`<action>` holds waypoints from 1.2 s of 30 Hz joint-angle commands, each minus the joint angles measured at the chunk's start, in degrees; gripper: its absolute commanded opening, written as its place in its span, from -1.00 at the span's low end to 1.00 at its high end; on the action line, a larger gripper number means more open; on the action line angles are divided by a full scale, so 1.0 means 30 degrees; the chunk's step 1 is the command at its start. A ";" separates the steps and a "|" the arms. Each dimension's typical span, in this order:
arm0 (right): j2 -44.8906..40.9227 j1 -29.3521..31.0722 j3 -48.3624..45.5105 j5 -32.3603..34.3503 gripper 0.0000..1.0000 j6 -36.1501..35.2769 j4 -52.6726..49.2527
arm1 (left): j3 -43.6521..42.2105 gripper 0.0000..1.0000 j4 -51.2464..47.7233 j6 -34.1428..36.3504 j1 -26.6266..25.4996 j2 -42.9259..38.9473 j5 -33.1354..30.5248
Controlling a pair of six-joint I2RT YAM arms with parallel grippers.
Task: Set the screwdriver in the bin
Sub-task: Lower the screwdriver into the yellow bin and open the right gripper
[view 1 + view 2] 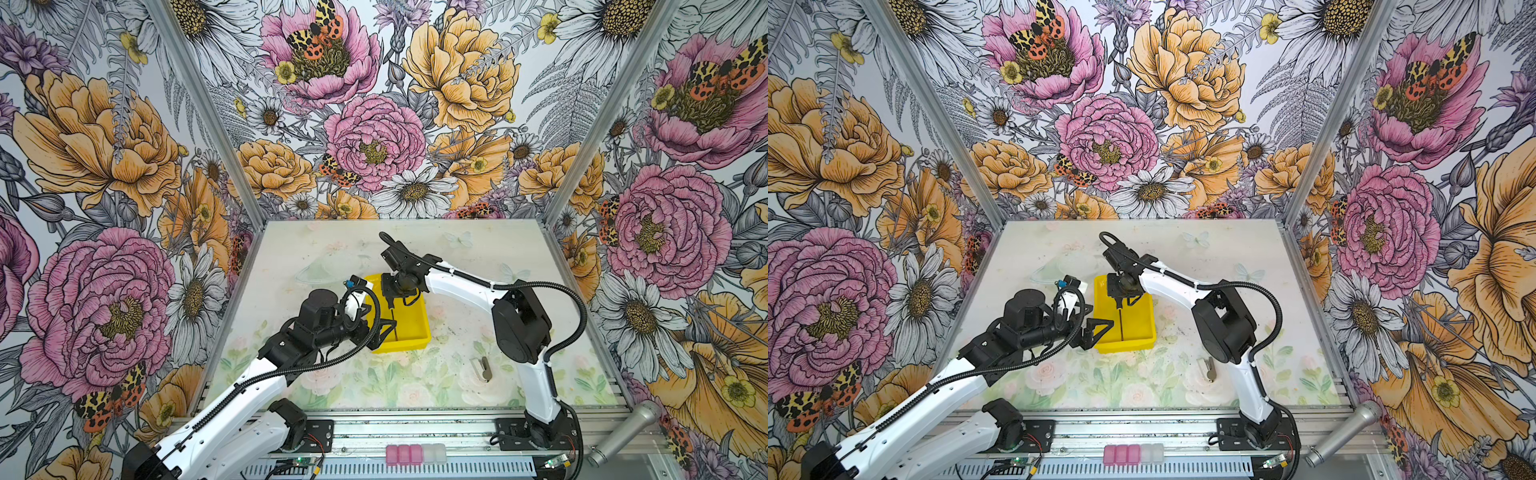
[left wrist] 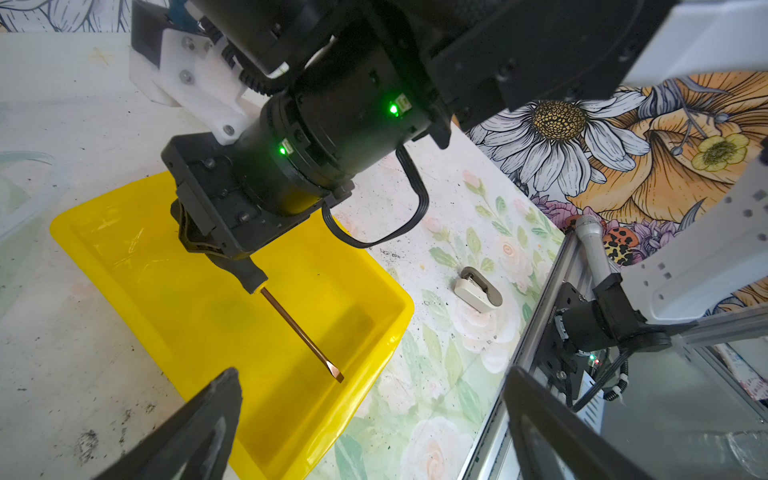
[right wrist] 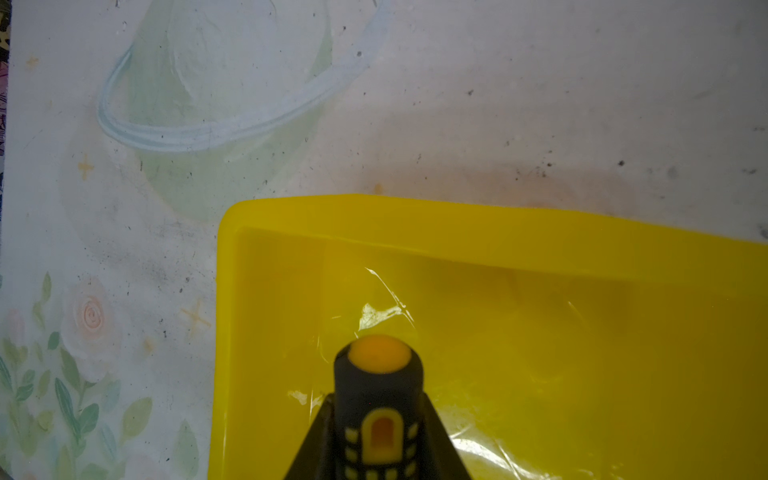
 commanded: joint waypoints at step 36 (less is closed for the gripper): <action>0.1396 0.0102 -0.0049 0.0711 -1.00 0.0616 0.1101 | -0.0150 0.97 0.0153 -0.0104 -0.0848 0.0712 -0.1051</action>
